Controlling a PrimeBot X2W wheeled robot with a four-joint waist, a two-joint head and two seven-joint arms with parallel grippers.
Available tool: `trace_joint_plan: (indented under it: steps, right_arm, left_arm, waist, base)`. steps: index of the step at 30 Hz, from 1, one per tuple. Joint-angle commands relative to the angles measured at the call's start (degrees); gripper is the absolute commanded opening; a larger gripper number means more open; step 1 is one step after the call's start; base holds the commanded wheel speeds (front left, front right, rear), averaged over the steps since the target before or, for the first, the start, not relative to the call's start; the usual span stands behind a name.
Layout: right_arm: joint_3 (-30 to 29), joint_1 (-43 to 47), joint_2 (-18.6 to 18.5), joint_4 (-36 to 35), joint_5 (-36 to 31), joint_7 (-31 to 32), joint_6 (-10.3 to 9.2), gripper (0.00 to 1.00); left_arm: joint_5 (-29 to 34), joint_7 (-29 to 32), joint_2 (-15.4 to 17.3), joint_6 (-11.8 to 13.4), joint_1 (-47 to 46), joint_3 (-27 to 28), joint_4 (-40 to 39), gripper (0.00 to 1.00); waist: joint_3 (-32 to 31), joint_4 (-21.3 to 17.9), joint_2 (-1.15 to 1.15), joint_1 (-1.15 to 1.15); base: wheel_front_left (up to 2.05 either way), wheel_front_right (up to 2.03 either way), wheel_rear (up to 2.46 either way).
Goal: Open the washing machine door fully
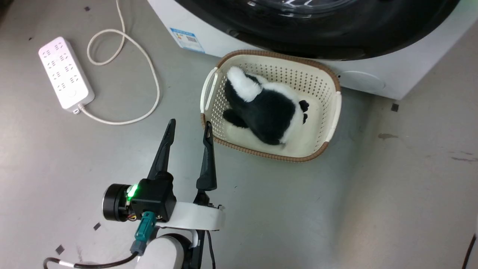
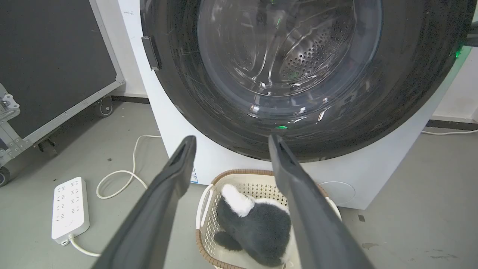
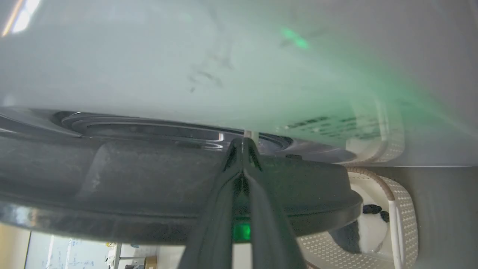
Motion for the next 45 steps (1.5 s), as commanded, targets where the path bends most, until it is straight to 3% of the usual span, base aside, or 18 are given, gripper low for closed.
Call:
trace_joint_plan:
  steps: [1, 10, 14, 23, 27, 37, 45]
  right_arm:
    - [-1.68, -3.55, -0.28, 2.02, 0.92, 2.26, 0.05, 0.0]
    - [-7.08, -2.91, 1.1, 3.34, 2.52, 10.69, 0.05, 0.0]
    - [-9.55, 1.25, 3.26, 1.59, 4.59, 14.92, 0.05, 0.0]
    - [-9.32, 10.86, 6.44, -3.16, 8.1, 24.36, 0.06, 0.0]
    - [-3.28, 15.24, 6.5, -1.43, 14.89, 25.51, 0.06, 0.0]
    - [22.55, 27.92, 6.52, -4.44, 37.68, 19.86, 0.06, 0.0]
    - [36.86, 34.64, 6.53, -9.73, 46.47, 12.43, 0.06, 0.0]
  left_arm:
    - [-0.46, -0.83, 0.07, 0.77, -1.31, -0.66, -0.32, 1.0]
    - [-0.43, -2.03, 0.07, 1.6, -2.07, -1.59, 0.28, 1.0]
    - [0.6, -2.51, 0.07, 1.01, -1.23, -1.99, 1.56, 1.0]
    - [1.03, -3.25, 0.07, -0.09, 0.91, -1.51, 2.84, 1.0]
    - [1.13, -3.25, 0.07, -0.9, 1.86, -1.17, 3.51, 1.0]
    - [1.6, -3.25, 0.07, -2.22, 4.68, -0.91, 4.25, 1.0]
    - [2.17, -3.25, 0.07, -3.58, 6.78, -0.55, 4.95, 1.0]
  waist:
    - [0.78, 0.72, 0.0, 0.0]
    - [-0.8, 2.01, 0.0, 0.0]
    - [-3.59, 2.09, 0.0, 0.0]
    - [-7.98, 1.25, 0.0, 0.0]
    - [-9.97, 1.27, 0.0, 0.0]
    - [-13.0, 0.61, 0.0, 0.0]
    - [-13.84, 0.07, 0.0, 0.0]
  base:
    - [0.0, 0.0, 0.0]
    - [0.0, 0.0, 0.0]
    - [0.0, 0.0, 0.0]
    - [0.0, 0.0, 0.0]
    - [0.0, 0.0, 0.0]
    - [0.0, 0.0, 0.0]
    - [0.0, 0.0, 0.0]
